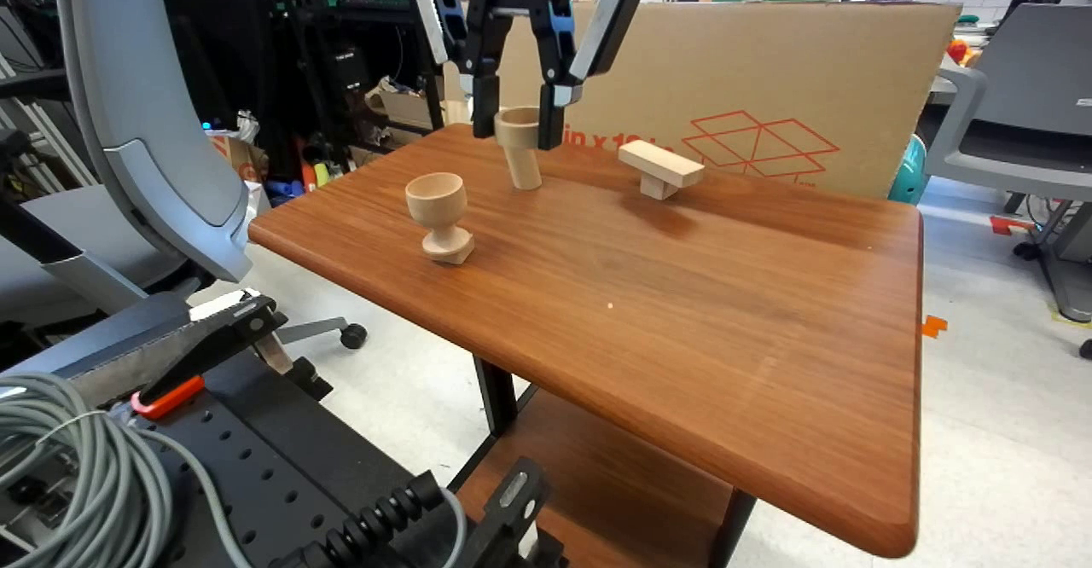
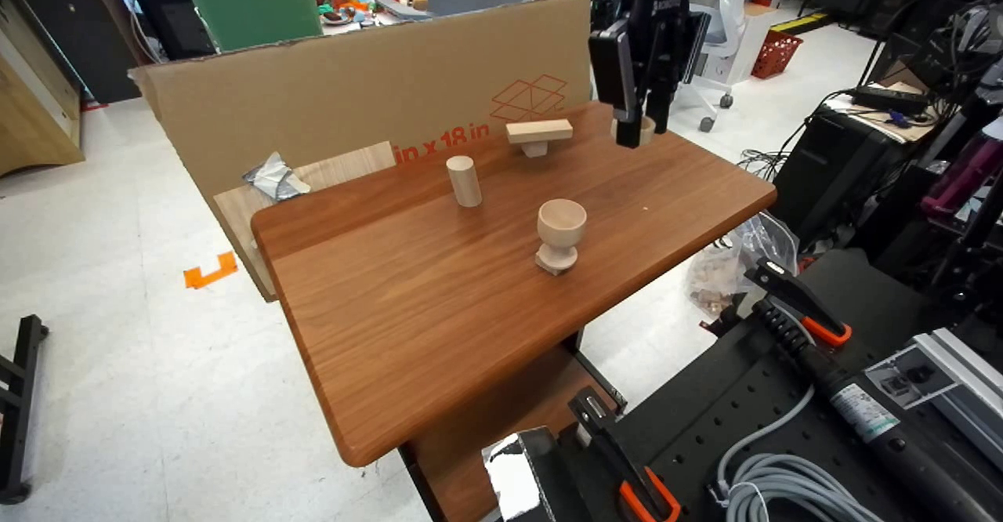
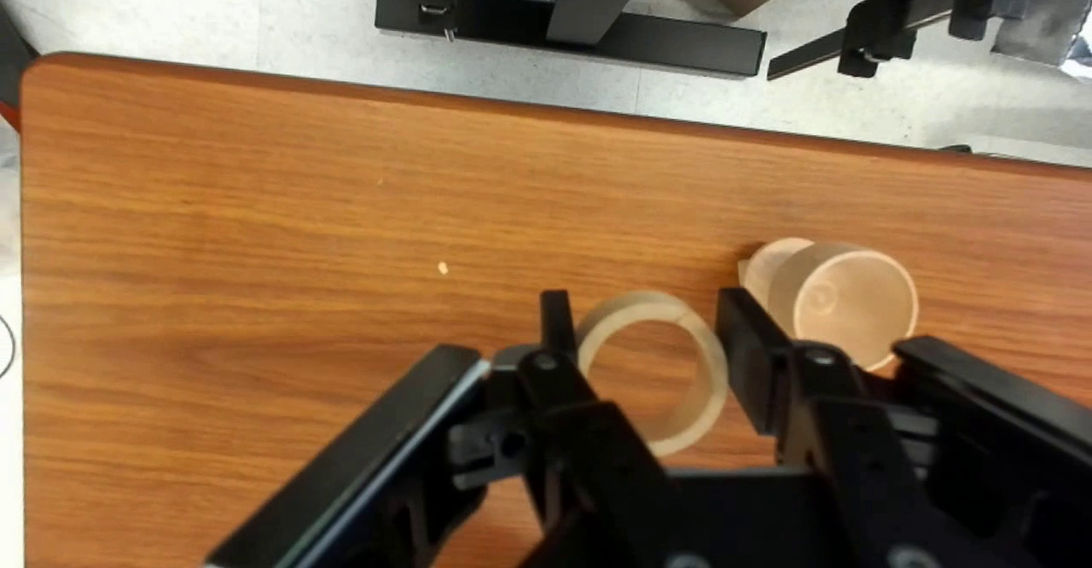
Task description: Take the wooden ring and put it on the wooden goblet
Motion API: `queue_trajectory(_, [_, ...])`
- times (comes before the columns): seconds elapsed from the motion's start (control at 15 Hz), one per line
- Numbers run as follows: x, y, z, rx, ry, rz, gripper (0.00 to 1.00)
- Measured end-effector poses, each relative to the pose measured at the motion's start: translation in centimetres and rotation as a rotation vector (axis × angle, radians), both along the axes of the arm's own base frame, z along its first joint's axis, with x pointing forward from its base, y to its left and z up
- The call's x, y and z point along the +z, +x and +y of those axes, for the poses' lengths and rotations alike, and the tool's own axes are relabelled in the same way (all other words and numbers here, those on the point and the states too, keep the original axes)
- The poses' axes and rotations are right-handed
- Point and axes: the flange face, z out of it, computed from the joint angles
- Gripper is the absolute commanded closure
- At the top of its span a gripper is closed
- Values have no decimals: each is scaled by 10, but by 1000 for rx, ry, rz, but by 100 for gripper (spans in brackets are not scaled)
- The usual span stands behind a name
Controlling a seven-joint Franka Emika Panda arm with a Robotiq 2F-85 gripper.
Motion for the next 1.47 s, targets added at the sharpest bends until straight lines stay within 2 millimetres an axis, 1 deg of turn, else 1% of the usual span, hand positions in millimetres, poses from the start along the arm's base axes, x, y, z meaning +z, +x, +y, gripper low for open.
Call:
queue_trajectory(0.27, [-9, -8, 12, 15, -5, 23, 80])
queue_trajectory(0.67, [-25, -25, 47, 106, -19, 66, 80])
queue_trajectory(1.0, [-28, -29, 71, 167, -37, 70, 80])
queue_trajectory(1.13, [-28, -29, 74, 176, -38, 69, 80])
queue_trajectory(1.47, [-26, -27, 74, 180, -39, 50, 80])
